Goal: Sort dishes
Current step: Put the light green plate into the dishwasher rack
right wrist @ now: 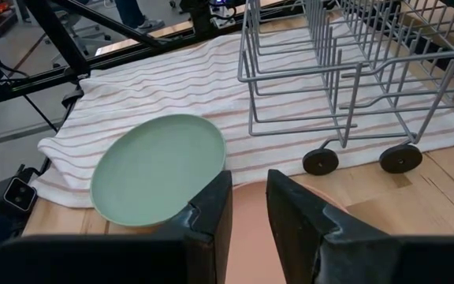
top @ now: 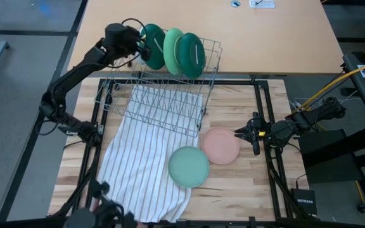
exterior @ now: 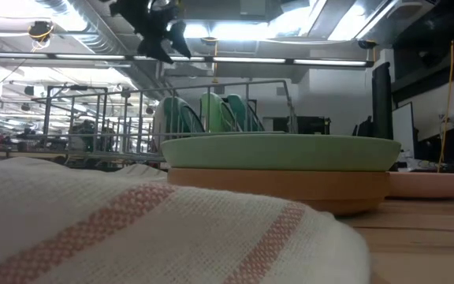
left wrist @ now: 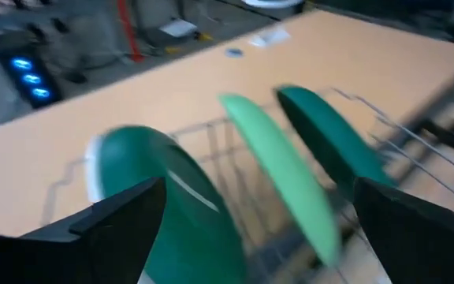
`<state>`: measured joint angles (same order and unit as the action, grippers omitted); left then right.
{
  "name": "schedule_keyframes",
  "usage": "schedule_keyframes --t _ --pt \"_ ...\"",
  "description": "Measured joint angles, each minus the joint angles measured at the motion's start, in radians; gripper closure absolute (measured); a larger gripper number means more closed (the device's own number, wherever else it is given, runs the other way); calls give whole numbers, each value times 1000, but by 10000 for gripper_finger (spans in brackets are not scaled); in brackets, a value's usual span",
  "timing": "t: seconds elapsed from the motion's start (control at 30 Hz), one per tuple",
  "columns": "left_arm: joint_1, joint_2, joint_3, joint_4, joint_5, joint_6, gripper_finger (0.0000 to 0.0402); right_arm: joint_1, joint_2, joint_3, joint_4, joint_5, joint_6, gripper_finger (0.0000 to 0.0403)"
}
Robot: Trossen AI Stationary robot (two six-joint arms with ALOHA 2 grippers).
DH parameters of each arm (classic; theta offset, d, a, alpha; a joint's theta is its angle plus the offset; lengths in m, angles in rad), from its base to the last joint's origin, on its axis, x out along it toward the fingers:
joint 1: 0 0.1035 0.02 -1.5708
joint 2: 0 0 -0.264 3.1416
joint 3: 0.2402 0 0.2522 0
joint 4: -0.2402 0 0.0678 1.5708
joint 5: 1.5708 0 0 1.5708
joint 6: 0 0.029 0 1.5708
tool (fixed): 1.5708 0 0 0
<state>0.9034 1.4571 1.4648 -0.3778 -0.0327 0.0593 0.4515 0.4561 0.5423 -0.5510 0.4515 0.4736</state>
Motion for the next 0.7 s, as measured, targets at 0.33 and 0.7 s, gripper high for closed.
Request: schedule_keyframes --t 0.33,0.7 --pt "-215 -52 0 -268 66 -107 11 0 0 0 0 0 0 317" --pt "-589 -39 0 -375 219 -283 11 0 0 0 0 0 0 317"
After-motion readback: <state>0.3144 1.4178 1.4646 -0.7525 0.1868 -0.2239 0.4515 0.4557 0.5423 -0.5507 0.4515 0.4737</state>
